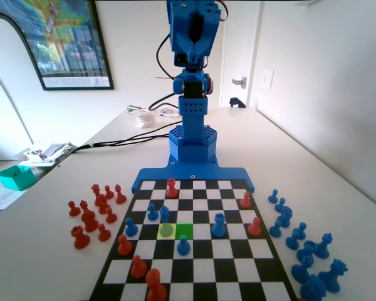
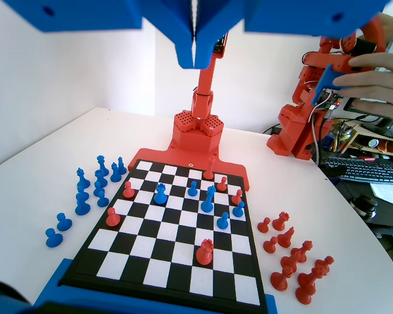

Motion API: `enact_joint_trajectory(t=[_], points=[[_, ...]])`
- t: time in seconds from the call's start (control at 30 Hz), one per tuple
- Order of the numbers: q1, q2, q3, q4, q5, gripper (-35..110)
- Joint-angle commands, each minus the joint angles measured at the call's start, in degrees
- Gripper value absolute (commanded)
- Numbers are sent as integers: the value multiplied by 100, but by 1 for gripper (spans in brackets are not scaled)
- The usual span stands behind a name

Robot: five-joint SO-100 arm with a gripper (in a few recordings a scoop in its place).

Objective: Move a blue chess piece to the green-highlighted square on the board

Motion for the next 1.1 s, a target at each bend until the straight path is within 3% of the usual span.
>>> enact_joint_trajectory(t=[0.0,0.43,0.57,0.67,0.77,1.07], points=[[44,18,18,-114,-18,1],[-9,18,18,-114,-26,1],[44,-26,18,-97,-26,10],[167,-325,9,-26,-26,11],[167,-580,-9,35,-53,1],[220,-2373,-1160,132,176,1]])
